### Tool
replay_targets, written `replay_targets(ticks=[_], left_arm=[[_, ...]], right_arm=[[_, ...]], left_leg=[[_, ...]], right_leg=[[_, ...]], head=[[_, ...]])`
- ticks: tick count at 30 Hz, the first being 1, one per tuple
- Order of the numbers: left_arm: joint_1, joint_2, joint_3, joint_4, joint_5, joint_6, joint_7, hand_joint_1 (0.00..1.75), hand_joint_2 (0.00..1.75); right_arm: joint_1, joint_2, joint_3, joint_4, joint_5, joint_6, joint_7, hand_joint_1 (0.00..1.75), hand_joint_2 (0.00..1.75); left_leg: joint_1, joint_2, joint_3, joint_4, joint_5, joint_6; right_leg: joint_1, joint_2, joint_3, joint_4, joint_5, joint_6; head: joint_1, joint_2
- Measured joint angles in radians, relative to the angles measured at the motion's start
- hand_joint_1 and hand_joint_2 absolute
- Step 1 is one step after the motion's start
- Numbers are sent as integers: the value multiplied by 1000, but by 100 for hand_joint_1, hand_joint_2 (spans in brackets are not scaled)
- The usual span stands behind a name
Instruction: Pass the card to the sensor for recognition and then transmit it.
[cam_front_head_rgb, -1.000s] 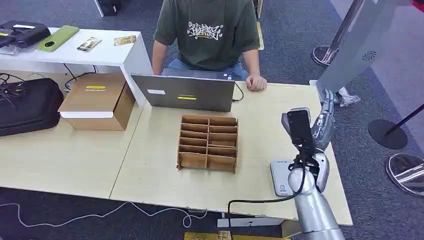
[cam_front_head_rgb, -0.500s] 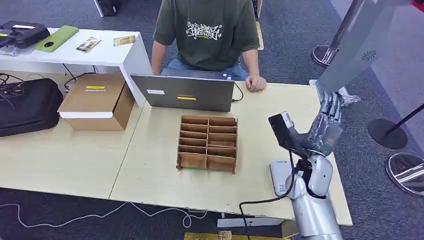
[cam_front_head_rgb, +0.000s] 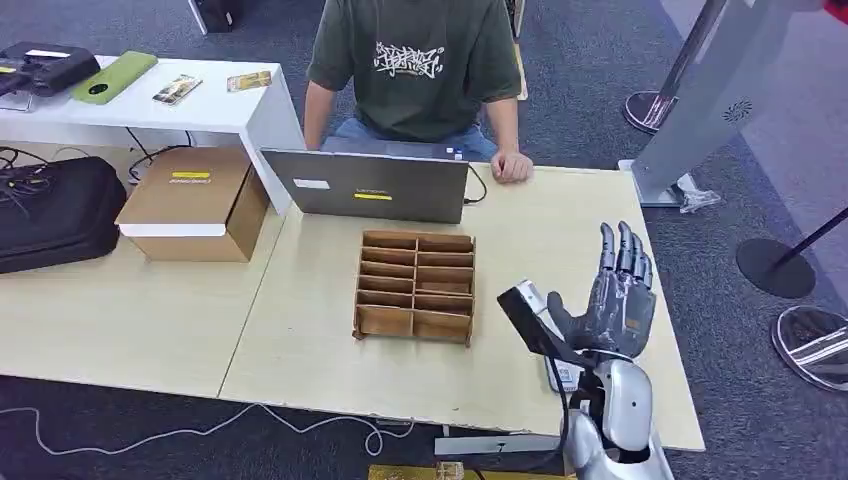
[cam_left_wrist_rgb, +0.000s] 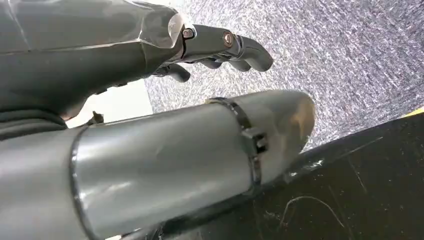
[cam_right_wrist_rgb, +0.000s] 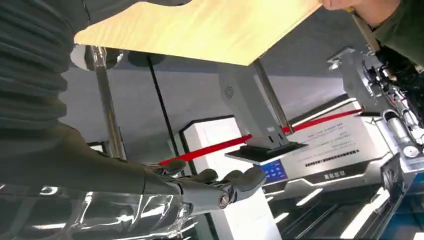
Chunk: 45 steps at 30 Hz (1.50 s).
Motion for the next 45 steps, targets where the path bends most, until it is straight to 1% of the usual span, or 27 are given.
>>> replay_targets(ticks=[9,16,22,25,32,37,39,41,45], left_arm=[[2,3,0,0,32,7,-9,0,0],[3,5,0,0,61,8,-11,0,0],[5,5,0,0,84,8,-13,0,0],[5,5,0,0,93,6,-13,0,0],[5,6,0,0,104,-8,-13,0,0],[5,6,0,0,103,-12,-13,0,0],[5,6,0,0,103,-14,-13,0,0],[3,6,0,0,104,-18,-11,0,0],[3,5,0,0,110,-18,-11,0,0]], right_arm=[[141,0,42,-126,18,60,56,0,175],[207,5,86,-175,31,102,108,0,175],[248,17,165,-190,50,155,163,0,175],[260,17,209,-186,48,157,178,0,175],[257,34,290,-142,36,159,183,0,175],[228,41,314,-98,38,137,182,0,175],[215,41,319,-80,14,122,164,0,175],[199,41,321,-49,-44,97,134,0,175],[179,41,325,4,-55,47,103,0,175]], left_leg=[[0,0,0,0,0,0],[0,0,0,0,0,0],[0,1,0,-1,0,0],[0,1,0,-1,0,0],[0,1,0,-1,0,0],[0,1,0,-1,0,0],[0,1,0,-1,0,0],[0,1,0,-1,0,0],[0,1,0,-1,0,0]], right_leg=[[0,0,0,0,0,0],[0,0,0,0,0,0],[0,0,0,0,0,0],[0,0,0,0,-1,0],[0,0,0,0,-1,-1],[0,0,0,0,0,-1],[0,0,0,0,0,-1],[0,0,0,0,0,-1],[0,0,0,0,0,-1]], head=[[0,0],[0,0],[0,0],[0,0],[0,0],[0,0],[0,0],[0,0],[0,0]])
